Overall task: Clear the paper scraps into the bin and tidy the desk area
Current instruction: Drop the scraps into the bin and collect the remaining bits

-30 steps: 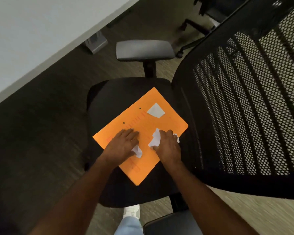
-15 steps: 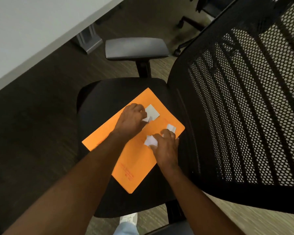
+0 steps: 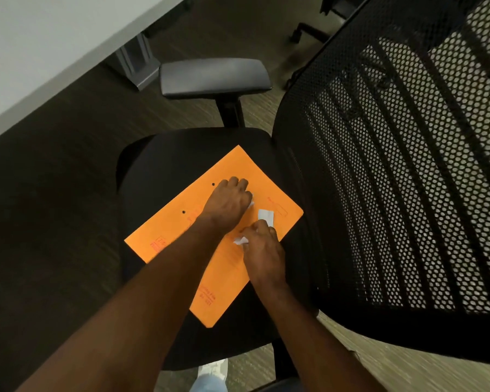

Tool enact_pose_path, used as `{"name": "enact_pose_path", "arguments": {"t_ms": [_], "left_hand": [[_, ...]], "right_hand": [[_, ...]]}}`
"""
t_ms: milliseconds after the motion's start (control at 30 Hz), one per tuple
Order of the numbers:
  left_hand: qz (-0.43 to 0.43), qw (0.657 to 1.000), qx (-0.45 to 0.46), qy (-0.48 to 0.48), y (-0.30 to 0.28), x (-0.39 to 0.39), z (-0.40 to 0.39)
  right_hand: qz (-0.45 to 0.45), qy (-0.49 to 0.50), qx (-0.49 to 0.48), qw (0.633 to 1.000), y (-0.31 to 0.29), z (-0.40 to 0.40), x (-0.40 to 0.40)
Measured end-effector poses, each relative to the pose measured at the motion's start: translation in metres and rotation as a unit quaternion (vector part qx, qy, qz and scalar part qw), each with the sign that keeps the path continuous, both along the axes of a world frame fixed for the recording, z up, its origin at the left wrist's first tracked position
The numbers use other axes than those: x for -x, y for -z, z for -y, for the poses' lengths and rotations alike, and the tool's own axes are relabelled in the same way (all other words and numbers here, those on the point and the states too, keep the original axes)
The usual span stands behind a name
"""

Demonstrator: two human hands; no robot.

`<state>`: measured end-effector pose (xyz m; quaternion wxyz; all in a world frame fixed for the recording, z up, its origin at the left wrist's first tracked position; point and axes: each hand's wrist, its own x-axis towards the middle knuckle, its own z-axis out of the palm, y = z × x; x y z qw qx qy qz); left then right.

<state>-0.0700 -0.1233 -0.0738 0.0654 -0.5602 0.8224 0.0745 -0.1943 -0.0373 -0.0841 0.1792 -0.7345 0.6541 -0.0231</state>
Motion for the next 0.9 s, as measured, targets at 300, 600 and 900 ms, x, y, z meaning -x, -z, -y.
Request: {"name": "enact_pose_path", "arguments": {"t_ms": [300, 600, 900], "left_hand": [[-0.070, 0.985, -0.043, -0.154, -0.003, -0.018, -0.025], [-0.085, 0.963, -0.058, -0.249, -0.011, -0.032, -0.041], [-0.062, 0.981, -0.014, -0.183, -0.009, -0.053, -0.057]], "right_hand": [[0.052, 0.024, -0.068, 0.996, -0.001, 0.021, 0.014], [0.062, 0.030, -0.023, 0.997, -0.007, 0.013, -0.001], [0.119, 0.067, 0.005, 0.991, -0.005, 0.002, -0.008]]}}
